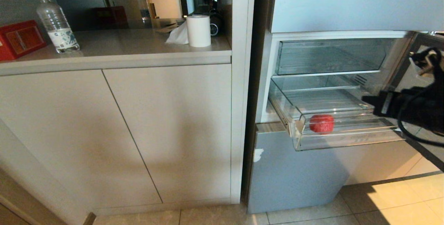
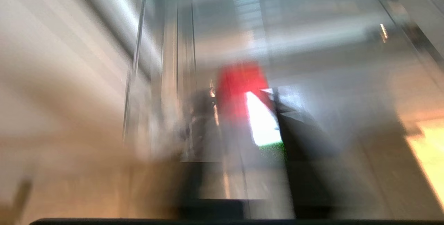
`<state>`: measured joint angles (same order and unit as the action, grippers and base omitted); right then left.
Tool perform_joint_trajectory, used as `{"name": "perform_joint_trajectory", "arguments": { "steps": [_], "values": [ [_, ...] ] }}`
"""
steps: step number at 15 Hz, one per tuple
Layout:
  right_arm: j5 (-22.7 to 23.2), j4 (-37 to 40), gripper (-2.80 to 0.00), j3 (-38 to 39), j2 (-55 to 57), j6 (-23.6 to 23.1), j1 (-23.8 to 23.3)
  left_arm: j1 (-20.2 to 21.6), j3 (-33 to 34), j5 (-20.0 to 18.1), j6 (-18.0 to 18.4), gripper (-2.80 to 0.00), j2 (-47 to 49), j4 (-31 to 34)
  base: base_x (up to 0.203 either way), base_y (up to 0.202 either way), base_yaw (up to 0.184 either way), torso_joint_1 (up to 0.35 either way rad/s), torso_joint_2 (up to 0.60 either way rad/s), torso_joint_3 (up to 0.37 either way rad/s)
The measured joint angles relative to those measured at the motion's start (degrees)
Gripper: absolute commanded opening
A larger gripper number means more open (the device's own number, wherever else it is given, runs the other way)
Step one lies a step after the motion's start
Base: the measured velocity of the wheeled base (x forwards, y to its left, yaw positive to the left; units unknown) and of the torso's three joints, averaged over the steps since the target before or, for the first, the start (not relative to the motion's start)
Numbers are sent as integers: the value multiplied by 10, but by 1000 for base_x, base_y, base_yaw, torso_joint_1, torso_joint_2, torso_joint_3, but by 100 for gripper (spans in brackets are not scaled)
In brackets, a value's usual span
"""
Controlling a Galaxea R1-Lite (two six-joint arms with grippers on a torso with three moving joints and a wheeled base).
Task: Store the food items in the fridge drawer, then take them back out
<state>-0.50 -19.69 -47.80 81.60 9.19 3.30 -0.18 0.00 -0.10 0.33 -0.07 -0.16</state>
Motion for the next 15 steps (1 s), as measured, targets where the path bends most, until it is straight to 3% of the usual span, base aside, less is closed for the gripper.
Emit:
{"name": "perform_joint_trajectory", "arguments": {
  "steps": [4, 8, 11, 15],
  "values": [
    [0, 18, -280, 244, -265, -43, -2, 0, 0, 0, 0, -280, 0, 0, 0, 0, 0, 0, 0, 0],
    [0, 88, -280, 403, -518, -99, -3, 0, 0, 0, 0, -280, 0, 0, 0, 0, 0, 0, 0, 0],
    [11, 175, -280, 459, -660, -126, -15, 0, 0, 0, 0, -280, 0, 0, 0, 0, 0, 0, 0, 0],
    [11, 199, -280, 475, -783, -139, -29, 0, 0, 0, -1, -280, 0, 0, 0, 0, 0, 0, 0, 0]
  ]
}}
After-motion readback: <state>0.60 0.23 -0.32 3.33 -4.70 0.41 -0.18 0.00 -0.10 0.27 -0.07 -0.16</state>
